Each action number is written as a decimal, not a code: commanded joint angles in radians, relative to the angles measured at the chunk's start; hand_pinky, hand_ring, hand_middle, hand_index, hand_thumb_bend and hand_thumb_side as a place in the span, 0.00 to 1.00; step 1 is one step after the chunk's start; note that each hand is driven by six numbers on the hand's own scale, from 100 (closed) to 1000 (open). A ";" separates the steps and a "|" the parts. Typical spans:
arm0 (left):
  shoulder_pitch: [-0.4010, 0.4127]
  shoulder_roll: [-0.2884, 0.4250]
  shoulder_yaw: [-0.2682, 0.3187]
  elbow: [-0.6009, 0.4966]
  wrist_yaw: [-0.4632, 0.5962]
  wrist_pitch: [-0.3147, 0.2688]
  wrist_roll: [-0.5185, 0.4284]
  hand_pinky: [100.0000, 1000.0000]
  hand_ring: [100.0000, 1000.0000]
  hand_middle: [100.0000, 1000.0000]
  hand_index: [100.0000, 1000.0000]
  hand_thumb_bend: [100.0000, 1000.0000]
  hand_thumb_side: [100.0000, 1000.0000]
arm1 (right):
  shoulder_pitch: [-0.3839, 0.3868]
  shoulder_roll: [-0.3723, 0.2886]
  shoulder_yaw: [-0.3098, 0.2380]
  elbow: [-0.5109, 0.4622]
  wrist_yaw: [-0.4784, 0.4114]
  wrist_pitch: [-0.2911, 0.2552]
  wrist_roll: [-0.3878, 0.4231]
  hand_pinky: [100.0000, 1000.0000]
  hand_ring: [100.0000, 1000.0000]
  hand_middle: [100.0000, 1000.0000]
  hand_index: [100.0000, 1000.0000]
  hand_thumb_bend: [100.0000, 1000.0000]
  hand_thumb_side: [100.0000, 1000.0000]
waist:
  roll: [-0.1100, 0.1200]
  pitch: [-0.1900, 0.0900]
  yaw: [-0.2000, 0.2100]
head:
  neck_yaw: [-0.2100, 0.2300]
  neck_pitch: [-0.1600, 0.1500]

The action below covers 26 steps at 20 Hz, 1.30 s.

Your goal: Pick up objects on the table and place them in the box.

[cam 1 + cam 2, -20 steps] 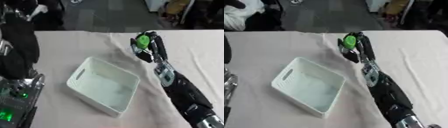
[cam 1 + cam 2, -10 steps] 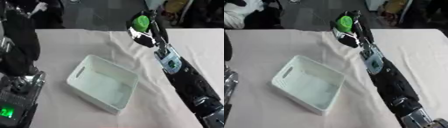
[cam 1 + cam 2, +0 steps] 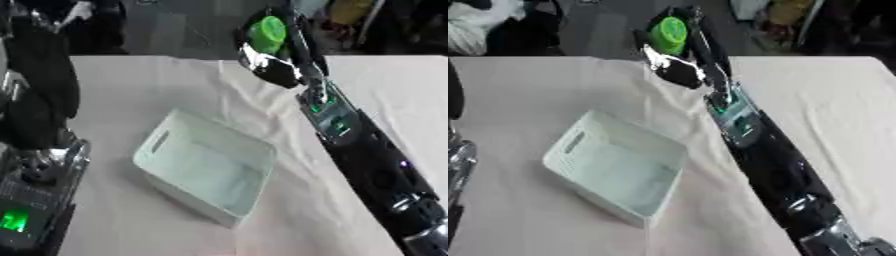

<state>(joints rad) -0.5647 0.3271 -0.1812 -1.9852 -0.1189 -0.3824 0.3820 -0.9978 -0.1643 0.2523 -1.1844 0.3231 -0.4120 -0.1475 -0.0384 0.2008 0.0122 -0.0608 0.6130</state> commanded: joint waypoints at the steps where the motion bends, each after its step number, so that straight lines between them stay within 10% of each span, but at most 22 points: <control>1: -0.011 0.018 0.006 -0.015 -0.003 -0.002 0.005 0.47 0.64 0.78 0.77 0.21 1.00 | 0.003 0.024 0.019 -0.062 -0.004 0.014 0.031 0.00 0.00 0.00 0.00 0.15 0.34 | 0.004 -0.022 0.002 | -0.007 0.008; 26: -0.018 0.012 0.023 -0.015 -0.023 -0.023 0.030 0.48 0.64 0.78 0.77 0.20 1.00 | 0.090 0.136 0.035 -0.008 0.167 -0.022 0.084 0.00 0.00 0.00 0.00 0.16 0.35 | 0.009 -0.013 0.008 | -0.028 0.008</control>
<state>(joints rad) -0.5666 0.3268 -0.1685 -1.9852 -0.1371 -0.4082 0.4083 -0.8957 -0.0326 0.2930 -1.1844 0.4810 -0.4306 -0.0609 -0.0341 0.2015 0.0189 -0.0802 0.6217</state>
